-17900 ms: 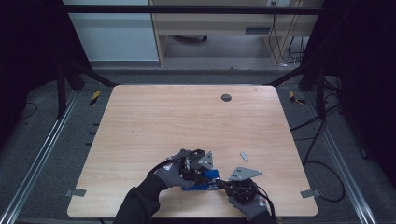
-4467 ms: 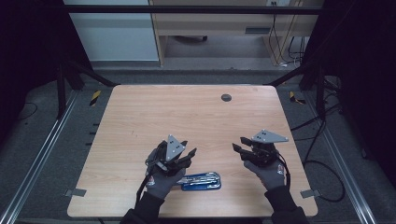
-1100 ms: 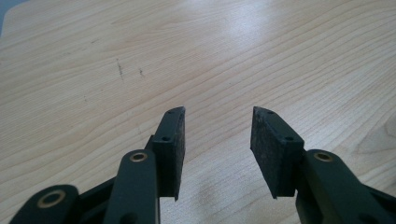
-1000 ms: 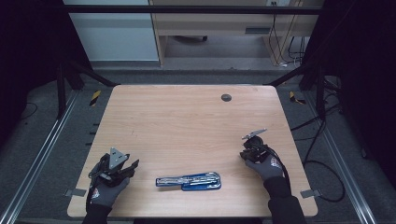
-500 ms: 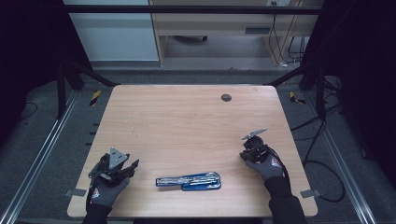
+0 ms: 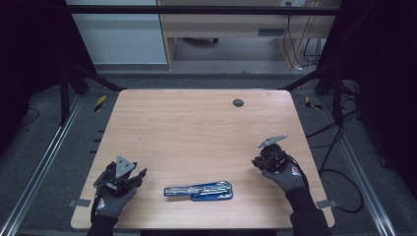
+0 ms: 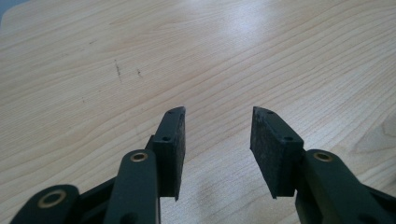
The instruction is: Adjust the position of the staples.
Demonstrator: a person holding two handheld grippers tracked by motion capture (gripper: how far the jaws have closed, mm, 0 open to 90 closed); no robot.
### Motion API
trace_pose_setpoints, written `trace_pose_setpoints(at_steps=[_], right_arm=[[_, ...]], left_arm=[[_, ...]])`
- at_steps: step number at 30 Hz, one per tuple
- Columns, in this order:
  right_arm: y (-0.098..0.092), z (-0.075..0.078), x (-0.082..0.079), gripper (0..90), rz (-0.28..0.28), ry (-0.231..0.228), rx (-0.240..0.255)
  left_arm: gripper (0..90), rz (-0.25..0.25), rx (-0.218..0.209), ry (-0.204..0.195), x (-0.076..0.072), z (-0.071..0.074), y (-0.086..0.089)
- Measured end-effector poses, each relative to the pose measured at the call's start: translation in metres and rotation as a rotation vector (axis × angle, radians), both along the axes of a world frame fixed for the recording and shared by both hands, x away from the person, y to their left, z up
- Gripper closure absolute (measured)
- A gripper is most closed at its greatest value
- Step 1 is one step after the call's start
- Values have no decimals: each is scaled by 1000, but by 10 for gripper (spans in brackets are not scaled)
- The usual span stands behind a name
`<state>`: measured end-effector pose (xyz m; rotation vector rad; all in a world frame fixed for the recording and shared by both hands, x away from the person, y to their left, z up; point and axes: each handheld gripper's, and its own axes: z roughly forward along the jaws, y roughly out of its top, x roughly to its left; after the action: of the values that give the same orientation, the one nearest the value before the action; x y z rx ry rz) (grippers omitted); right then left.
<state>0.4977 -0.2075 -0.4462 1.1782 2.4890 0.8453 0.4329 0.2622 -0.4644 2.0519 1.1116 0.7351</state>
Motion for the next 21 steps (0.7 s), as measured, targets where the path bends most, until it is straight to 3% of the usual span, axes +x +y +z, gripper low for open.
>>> trace_pose_setpoints(at_steps=[16,21], right_arm=[[17,26,-9,786,186,-52,70],[23,30,-9,786,220,-56,88]], left_arm=[[558,-11,1,7,0,-1,-2],[558,-13,0,0,-1,0,-2]])
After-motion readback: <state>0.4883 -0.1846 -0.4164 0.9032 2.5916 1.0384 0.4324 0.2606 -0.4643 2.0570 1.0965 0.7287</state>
